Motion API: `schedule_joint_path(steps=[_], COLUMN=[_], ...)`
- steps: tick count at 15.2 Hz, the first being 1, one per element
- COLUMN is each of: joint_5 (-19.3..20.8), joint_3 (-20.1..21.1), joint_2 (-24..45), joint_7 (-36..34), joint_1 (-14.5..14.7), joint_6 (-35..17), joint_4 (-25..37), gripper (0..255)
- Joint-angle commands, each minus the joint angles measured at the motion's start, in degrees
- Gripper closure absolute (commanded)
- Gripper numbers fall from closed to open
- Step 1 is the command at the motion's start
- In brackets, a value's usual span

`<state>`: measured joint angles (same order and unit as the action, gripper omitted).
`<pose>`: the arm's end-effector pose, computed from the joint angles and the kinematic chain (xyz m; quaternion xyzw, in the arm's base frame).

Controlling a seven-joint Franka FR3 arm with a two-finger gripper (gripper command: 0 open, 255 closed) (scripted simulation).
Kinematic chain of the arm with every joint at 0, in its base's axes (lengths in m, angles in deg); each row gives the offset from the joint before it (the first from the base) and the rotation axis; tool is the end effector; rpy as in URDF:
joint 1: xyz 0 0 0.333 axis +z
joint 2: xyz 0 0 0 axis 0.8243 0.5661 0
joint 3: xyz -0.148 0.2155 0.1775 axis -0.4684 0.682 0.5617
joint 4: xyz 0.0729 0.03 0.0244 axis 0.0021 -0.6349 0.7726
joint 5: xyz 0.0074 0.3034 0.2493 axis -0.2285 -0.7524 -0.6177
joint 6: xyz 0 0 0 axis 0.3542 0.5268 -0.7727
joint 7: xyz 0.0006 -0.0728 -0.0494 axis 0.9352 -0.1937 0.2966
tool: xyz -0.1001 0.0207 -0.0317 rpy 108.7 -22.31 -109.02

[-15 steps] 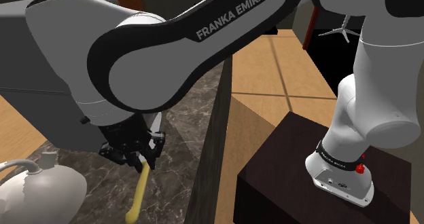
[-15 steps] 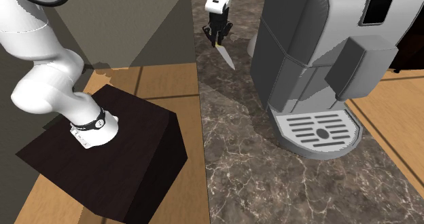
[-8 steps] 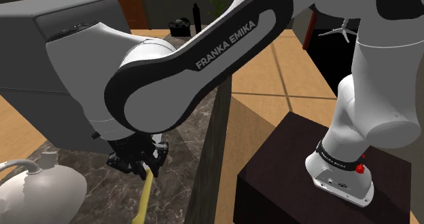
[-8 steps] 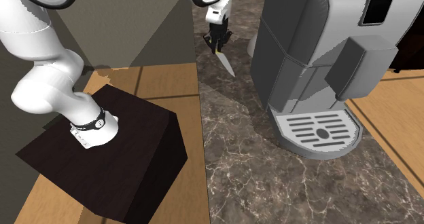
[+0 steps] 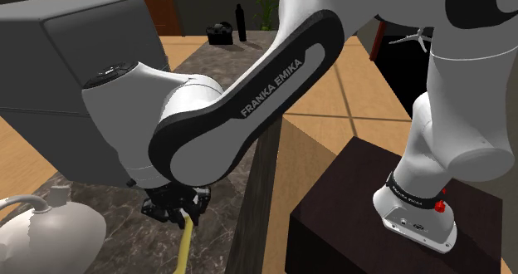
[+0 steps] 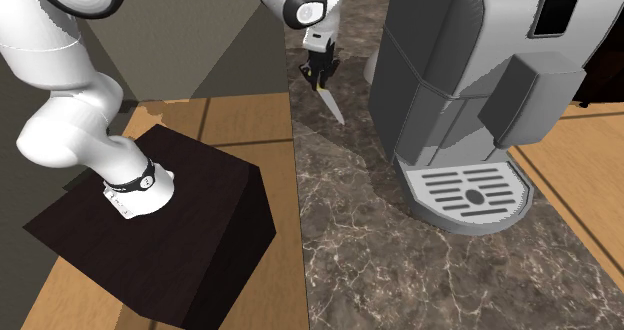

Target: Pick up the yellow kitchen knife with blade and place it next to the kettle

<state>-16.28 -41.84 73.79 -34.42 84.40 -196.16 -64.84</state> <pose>0.3649 0.5033 0.3700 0.9502 -0.3098 -0.0336 0.0011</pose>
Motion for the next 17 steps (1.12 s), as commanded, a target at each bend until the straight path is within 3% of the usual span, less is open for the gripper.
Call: schedule_joint_path(steps=[1, 10, 11, 17], joint_5=[0.4, 0.7, 0.7, 0.2], joint_3=[-0.1, -0.3, -0.3, -0.1], joint_2=[0.7, 1.3, 1.3, 0.4], joint_7=[-0.3, -0.5, -0.5, -0.1], joint_1=[0.2, 0.3, 0.3, 0.1], joint_6=[-1.3, -2.2, -2.2, -0.6], joint_4=[-0.6, -1.1, -1.1, -0.2], gripper=[255, 255, 0, 0])
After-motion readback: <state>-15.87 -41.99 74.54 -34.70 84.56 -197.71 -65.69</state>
